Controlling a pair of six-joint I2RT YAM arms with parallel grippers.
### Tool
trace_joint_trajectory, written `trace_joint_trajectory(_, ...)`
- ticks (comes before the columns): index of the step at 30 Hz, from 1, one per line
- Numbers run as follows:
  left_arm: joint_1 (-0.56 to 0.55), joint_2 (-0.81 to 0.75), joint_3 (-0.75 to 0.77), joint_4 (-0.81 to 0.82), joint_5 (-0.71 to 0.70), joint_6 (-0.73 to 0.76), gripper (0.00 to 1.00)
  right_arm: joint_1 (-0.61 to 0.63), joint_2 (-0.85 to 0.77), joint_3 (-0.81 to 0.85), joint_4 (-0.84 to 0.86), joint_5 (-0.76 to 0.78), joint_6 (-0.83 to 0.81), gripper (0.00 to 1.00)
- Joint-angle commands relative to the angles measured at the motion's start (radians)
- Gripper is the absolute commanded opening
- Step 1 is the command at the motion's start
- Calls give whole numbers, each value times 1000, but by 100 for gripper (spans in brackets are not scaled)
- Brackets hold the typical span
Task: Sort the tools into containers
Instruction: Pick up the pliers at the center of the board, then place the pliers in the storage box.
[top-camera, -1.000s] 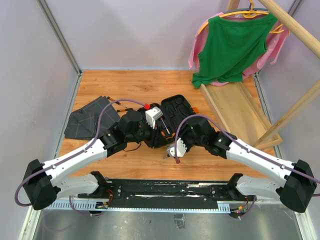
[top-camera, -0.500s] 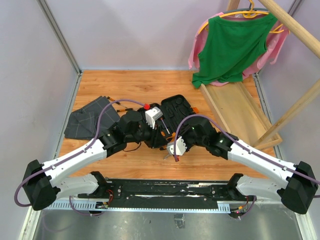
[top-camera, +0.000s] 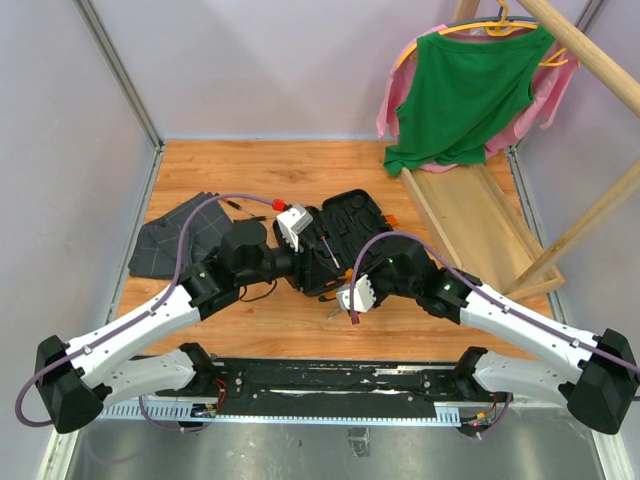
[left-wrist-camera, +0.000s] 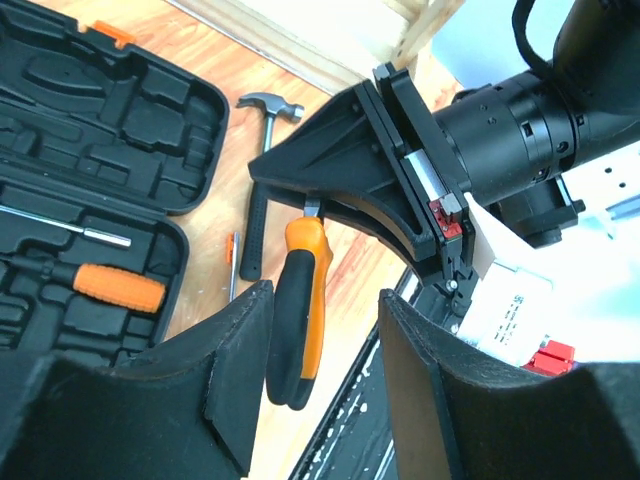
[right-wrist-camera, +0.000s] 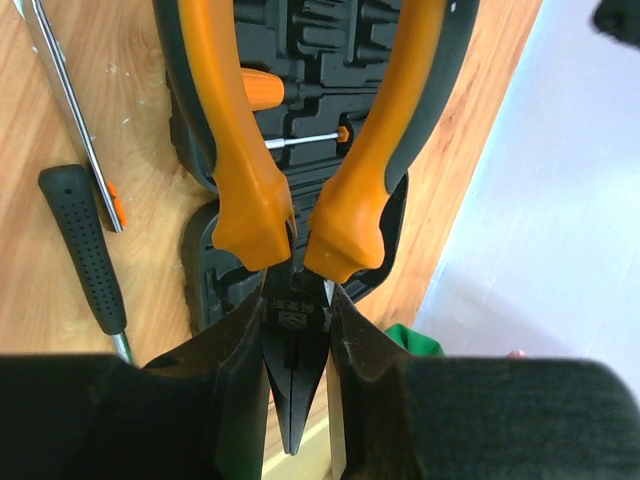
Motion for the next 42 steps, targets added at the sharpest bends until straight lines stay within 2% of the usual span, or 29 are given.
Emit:
trace_joint_trajectory(1, -5, -46, 27, 19, -97, -14, 51, 11, -33, -26, 66, -29, 111, 1)
trace_joint_trajectory(3, -5, -68, 22, 11, -180, -27, 53, 11, -43, -43, 103, -37, 168, 1)
trace_joint_trajectory(7, -3, -112, 10, -24, -388, -58, 56, -8, -51, -56, 195, -41, 405, 1)
trace_joint_trajectory(12, -3, -111, 13, -181, -799, -161, 57, -11, -67, -83, 245, -34, 584, 1)
trace_joint_trajectory(14, -4, -117, 2, -213, -852, -184, 57, -13, -79, -98, 260, -35, 660, 1)
trace_joint_trajectory(18, -3, -127, -38, -185, -831, -194, 58, -8, -127, -162, 347, -77, 772, 1)
trace_joint_trajectory(23, -3, -99, -42, -175, -837, -218, 59, -5, -174, -222, 450, -42, 947, 1)
trace_joint_trajectory(28, 8, -74, -50, -151, -817, -236, 60, -5, -156, -154, 308, 166, 1152, 1)
trace_joint_trajectory(34, 138, -23, -74, -110, -633, -265, 60, -7, -120, -108, 244, 339, 1356, 1)
trace_joint_trajectory(37, 192, -3, -89, -88, -579, -265, 60, -18, -104, -86, 235, 356, 1404, 1)
trace_joint_trajectory(42, 213, 25, -97, -60, -559, -247, 59, -88, -39, -12, 177, 264, 1455, 1)
